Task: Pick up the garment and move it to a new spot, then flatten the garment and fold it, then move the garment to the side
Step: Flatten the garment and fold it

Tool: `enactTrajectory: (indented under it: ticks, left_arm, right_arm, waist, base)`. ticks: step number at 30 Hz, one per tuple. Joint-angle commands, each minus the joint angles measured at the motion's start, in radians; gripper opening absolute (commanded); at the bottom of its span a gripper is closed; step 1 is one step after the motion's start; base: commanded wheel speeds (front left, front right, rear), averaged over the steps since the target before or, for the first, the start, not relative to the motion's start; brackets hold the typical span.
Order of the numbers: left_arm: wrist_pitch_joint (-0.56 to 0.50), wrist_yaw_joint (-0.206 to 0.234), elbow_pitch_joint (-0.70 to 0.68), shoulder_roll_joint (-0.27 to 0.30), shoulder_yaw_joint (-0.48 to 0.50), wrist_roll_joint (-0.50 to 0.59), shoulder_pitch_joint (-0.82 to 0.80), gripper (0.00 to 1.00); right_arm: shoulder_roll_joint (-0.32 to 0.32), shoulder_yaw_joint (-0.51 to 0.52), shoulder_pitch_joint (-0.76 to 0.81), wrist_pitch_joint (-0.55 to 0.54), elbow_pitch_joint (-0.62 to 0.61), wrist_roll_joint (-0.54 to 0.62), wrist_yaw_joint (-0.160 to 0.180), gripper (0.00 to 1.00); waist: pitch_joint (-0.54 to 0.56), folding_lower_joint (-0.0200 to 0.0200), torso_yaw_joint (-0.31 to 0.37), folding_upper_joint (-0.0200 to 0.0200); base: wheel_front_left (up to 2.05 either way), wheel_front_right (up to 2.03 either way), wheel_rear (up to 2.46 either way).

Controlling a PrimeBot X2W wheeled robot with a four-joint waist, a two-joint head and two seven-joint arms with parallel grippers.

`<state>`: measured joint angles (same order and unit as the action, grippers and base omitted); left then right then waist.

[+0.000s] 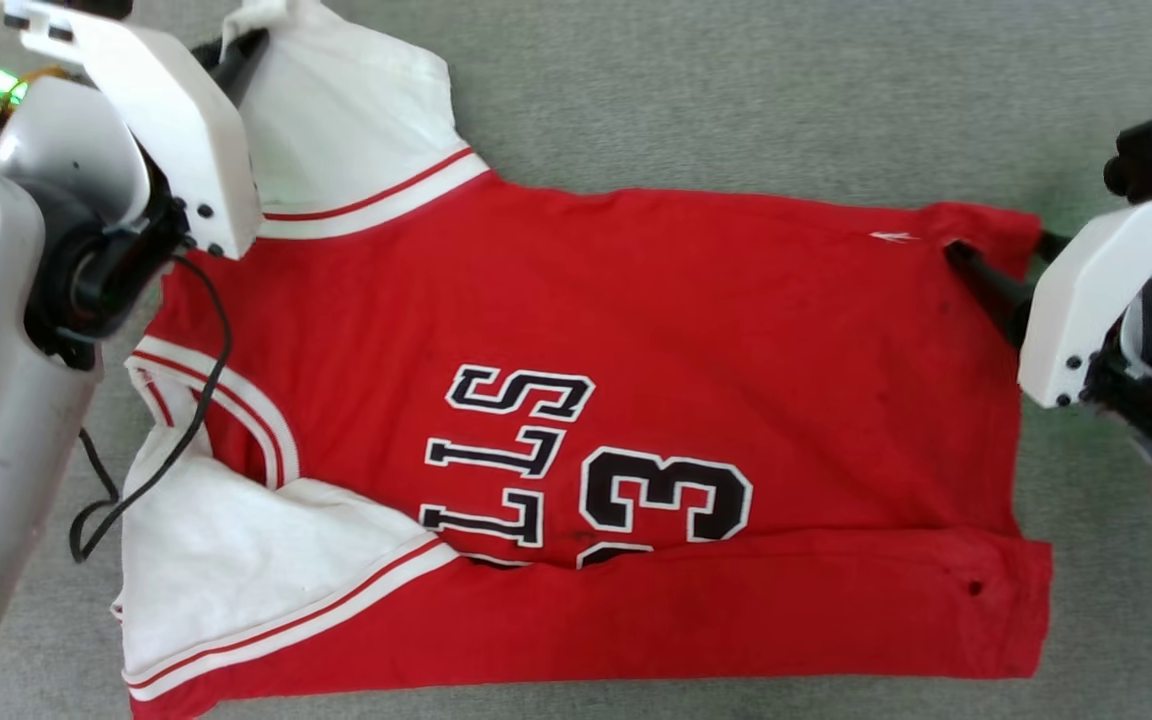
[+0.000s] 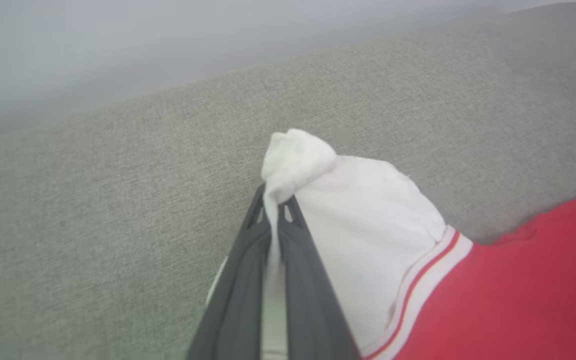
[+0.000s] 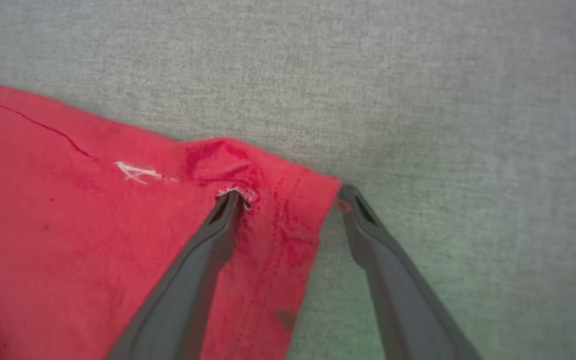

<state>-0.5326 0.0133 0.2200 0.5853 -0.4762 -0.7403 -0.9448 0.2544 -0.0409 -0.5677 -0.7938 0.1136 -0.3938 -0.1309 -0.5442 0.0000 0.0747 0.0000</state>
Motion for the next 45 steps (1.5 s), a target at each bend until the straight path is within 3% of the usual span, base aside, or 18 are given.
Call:
enactTrajectory:
  ticks: [1,3,4,6,10,16,25,31,35,36,37,38,45]
  left_arm:
    - [0.008,0.006,-0.012,0.003,0.001,0.002,0.018,0.00]
    - [0.012,0.007,-0.028,0.003,0.005,-0.007,0.032,0.00]
    - [0.015,0.008,-0.032,0.005,0.006,-0.010,0.041,0.00]
    - [0.015,0.003,-0.035,0.010,0.006,-0.021,0.059,0.00]
    - [0.035,-0.007,-0.027,0.008,0.012,-0.037,0.086,0.00]
    - [0.125,0.002,-0.018,0.003,0.040,-0.053,0.161,0.00]
    - [0.310,0.114,-0.090,0.013,0.122,-0.085,0.495,0.00]
    - [0.386,0.189,-0.131,-0.036,0.144,-0.140,0.764,0.00]
    - [0.376,0.202,-0.093,-0.086,0.112,-0.178,0.881,0.00]
    - [0.369,0.196,-0.080,-0.099,0.099,-0.184,0.893,0.10]
    - [0.362,0.189,-0.064,-0.116,0.087,-0.193,0.900,0.48]
    - [0.360,0.184,-0.047,-0.129,0.076,-0.197,0.907,1.00]
    - [0.473,0.164,0.025,-0.150,0.062,-0.140,0.892,1.00]
  right_arm:
    - [0.001,-0.011,0.000,-0.025,0.037,0.008,0.000,1.00]
    - [0.002,-0.033,0.007,-0.072,0.078,0.011,0.000,0.96]
    - [-0.004,-0.042,0.011,-0.094,0.094,0.005,0.000,0.46]
    - [-0.006,-0.050,0.010,-0.115,0.106,-0.002,0.000,0.00]
    - [0.010,-0.046,-0.002,-0.121,0.100,-0.005,0.000,0.00]
    - [0.034,-0.028,-0.001,-0.042,0.019,0.005,0.000,0.00]
    - [0.038,-0.008,0.219,0.022,-0.090,-0.003,0.001,0.00]
    - [0.009,0.015,0.393,0.053,-0.102,-0.022,0.001,0.00]
    - [-0.021,0.032,0.486,0.079,-0.069,-0.029,0.001,0.00]
    - [-0.026,0.031,0.509,0.082,-0.057,-0.033,0.001,0.19]
    - [-0.034,0.034,0.524,0.094,-0.046,-0.038,0.001,0.47]
    - [-0.036,0.037,0.538,0.103,-0.032,-0.033,0.000,1.00]
    - [-0.044,0.022,0.609,0.181,-0.022,-0.045,0.000,1.00]
  waist:
    - [-0.016,0.0000,-0.019,0.0000]
    - [-0.020,0.0000,-0.028,0.0000]
    - [-0.020,0.0000,-0.031,0.0000]
    - [-0.018,0.0000,-0.037,0.0000]
    - [0.005,0.0000,-0.045,0.0000]
    - [0.094,0.0000,-0.052,0.0000]
    - [0.281,0.0000,-0.059,0.0000]
    - [0.366,0.0000,-0.068,0.0000]
    - [0.397,0.0000,-0.074,0.0000]
    - [0.402,0.0000,-0.076,0.0000]
    - [0.406,0.0000,-0.079,0.0000]
    - [0.411,0.0000,-0.081,0.0000]
    - [0.458,0.0000,-0.075,0.0000]
  base:
    - [0.00,0.00,0.00]
    - [0.00,0.00,0.00]
    - [0.00,0.00,0.00]
    - [0.00,0.00,0.00]
    - [0.00,0.00,0.00]
    - [0.00,0.00,0.00]
    - [0.00,0.00,0.00]
    - [0.00,0.00,0.00]
    - [0.00,0.00,0.00]
    - [0.00,0.00,0.00]
    - [0.00,0.00,0.00]
    - [0.00,0.00,0.00]
    - [0.00,0.00,0.00]
